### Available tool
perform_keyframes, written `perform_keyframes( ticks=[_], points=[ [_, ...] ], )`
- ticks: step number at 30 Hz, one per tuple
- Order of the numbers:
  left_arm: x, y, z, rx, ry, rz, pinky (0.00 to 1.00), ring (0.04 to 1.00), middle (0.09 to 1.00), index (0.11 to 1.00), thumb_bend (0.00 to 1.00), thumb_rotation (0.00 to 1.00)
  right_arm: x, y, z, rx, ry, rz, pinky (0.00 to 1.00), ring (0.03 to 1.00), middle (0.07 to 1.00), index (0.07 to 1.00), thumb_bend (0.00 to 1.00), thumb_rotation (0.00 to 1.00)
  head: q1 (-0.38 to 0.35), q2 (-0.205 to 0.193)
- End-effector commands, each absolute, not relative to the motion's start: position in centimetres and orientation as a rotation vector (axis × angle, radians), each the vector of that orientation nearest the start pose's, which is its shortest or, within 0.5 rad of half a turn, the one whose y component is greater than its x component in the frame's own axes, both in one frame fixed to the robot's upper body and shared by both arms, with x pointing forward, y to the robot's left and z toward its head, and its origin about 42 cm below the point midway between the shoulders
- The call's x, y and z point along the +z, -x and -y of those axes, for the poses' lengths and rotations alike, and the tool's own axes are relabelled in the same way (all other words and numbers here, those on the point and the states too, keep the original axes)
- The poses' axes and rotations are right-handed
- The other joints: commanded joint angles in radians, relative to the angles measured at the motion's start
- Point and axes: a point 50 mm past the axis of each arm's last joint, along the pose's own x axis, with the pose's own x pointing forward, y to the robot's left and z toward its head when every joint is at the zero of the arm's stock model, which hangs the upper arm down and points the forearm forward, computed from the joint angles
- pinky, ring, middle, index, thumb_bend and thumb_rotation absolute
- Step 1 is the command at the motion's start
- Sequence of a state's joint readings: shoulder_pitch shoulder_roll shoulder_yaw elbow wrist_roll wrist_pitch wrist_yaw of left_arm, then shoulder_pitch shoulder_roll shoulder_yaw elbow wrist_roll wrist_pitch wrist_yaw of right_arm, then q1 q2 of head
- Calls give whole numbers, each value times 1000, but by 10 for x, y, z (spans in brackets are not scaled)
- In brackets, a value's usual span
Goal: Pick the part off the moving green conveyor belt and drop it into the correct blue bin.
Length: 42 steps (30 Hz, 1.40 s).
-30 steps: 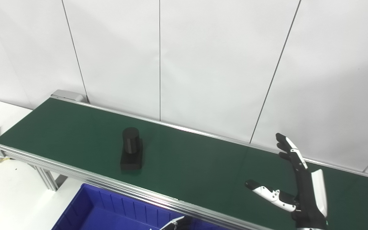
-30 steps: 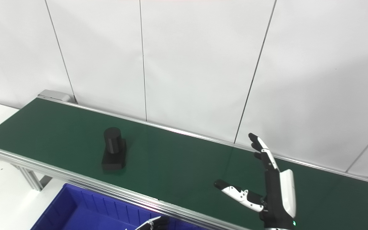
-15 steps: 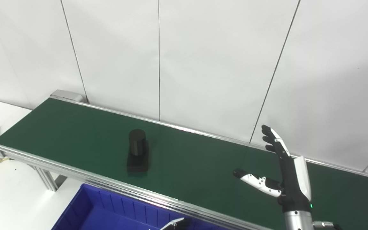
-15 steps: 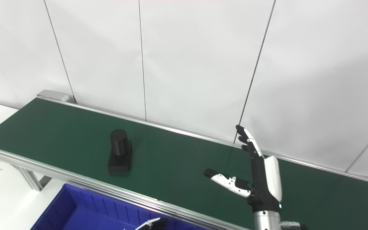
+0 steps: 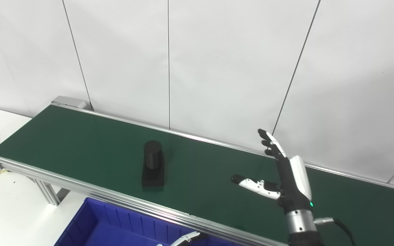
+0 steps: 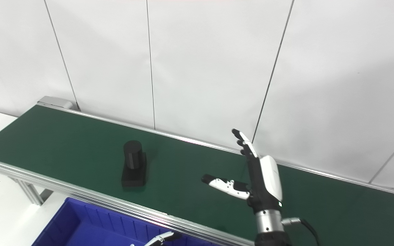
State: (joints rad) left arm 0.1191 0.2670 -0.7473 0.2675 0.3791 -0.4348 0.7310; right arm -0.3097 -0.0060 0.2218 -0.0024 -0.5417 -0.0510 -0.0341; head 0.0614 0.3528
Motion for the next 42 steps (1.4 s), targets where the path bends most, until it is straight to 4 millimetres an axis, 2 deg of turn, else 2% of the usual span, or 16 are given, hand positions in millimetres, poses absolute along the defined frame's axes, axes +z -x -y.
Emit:
perform_keyframes(
  ticks=[1, 7, 12, 29, 42],
  points=[
    [17, -170, -158, -157, -394, 295, 695, 812, 843, 803, 856, 599, 214, -368, 112, 195, 564, 482, 768, 857, 894, 895, 815, 487, 1, 1],
    [14, -172, -158, -132, -473, 339, 752, 824, 853, 813, 858, 585, 217, -376, 101, 217, 589, 479, 745, 840, 887, 895, 835, 504, 4, 0],
    [11, -173, -157, -88, -490, 333, 692, 805, 837, 794, 861, 576, 219, -383, 94, 232, 614, 472, 728, 836, 886, 899, 838, 527, 4, -2],
    [7, -177, -150, -41, -452, 351, 652, 764, 789, 755, 851, 583, 206, -408, 62, 324, 633, 421, 750, 849, 891, 900, 869, 545, -1, -12],
    [10, -173, -153, 10, -405, 398, 608, 710, 731, 688, 821, 524, 206, -417, 44, 359, 631, 385, 776, 865, 901, 903, 897, 546, -11, -9]
  ],
)
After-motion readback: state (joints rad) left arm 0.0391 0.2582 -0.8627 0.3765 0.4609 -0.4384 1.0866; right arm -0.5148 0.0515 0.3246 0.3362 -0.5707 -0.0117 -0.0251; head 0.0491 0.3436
